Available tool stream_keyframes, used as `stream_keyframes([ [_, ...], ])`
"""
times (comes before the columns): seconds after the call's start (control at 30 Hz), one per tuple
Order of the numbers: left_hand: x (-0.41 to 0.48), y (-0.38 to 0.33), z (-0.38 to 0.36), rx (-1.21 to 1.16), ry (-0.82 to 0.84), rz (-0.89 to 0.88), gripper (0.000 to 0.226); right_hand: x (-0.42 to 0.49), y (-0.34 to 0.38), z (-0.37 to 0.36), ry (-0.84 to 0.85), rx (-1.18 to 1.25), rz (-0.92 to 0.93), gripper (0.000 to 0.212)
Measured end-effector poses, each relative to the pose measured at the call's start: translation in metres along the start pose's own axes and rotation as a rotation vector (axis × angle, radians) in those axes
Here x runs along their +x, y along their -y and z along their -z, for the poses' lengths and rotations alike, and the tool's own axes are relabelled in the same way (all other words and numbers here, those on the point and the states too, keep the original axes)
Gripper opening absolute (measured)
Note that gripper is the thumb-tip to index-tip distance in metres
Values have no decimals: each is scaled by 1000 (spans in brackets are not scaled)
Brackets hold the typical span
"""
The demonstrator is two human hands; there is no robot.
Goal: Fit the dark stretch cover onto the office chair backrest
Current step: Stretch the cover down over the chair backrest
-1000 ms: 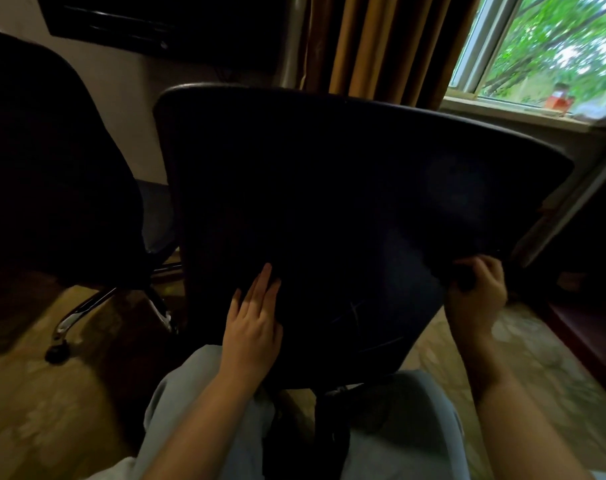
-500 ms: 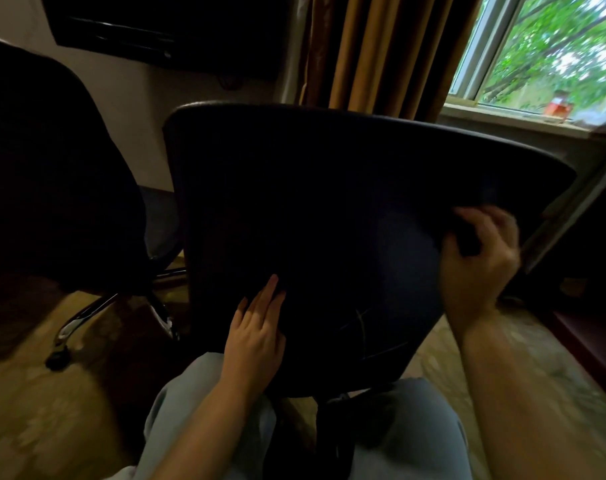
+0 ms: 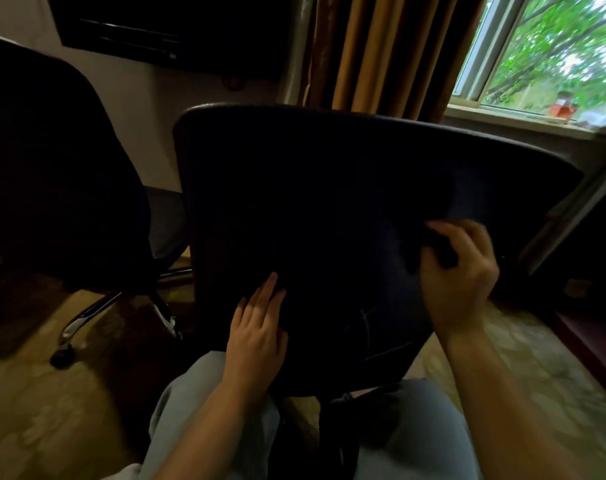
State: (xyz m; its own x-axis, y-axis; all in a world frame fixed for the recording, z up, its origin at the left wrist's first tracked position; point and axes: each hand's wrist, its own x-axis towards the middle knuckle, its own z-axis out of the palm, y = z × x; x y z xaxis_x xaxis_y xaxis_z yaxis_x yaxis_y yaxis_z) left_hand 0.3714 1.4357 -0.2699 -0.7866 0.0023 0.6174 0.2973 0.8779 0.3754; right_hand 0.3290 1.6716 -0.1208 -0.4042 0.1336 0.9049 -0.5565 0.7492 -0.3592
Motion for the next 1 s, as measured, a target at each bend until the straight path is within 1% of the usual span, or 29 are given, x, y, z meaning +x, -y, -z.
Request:
stream_keyframes([
  [0.1,0,1,2,-47,-59,39,54,10,12,-9,-95,26,24,25],
  [0.17,0,2,3,-77,-86,54,53,-2,9,-18,-76,6,8,27],
  [0.23,1,3,3,-79,-104,66,53,-24,-1,-28,10,-37,-24,31],
  [0.4,1,4,5,-71,-151,126,53,-65,-24,-36,315,-127,-130,41],
  [0.43,0,4,5,-71,-155,128,53,-66,-23,-33,345,-131,-144,42],
  [0.5,-1,4,6,-77,-166,125,53,-58,-13,-26,321,-104,-151,41],
  [0.63,-3,11,9,-56,-185,145,56,-17,30,-12,106,0,16,30],
  [0.7,-3,15,13,-65,-197,182,58,0,45,-12,46,42,59,26],
  [0.73,-3,17,15,-70,-208,195,58,4,49,-16,42,54,64,25],
  [0.87,-3,24,22,-84,-230,230,57,-20,32,-37,125,-17,45,32],
  [1.0,-3,30,25,-83,-227,282,58,-57,9,-44,318,-102,-60,40],
])
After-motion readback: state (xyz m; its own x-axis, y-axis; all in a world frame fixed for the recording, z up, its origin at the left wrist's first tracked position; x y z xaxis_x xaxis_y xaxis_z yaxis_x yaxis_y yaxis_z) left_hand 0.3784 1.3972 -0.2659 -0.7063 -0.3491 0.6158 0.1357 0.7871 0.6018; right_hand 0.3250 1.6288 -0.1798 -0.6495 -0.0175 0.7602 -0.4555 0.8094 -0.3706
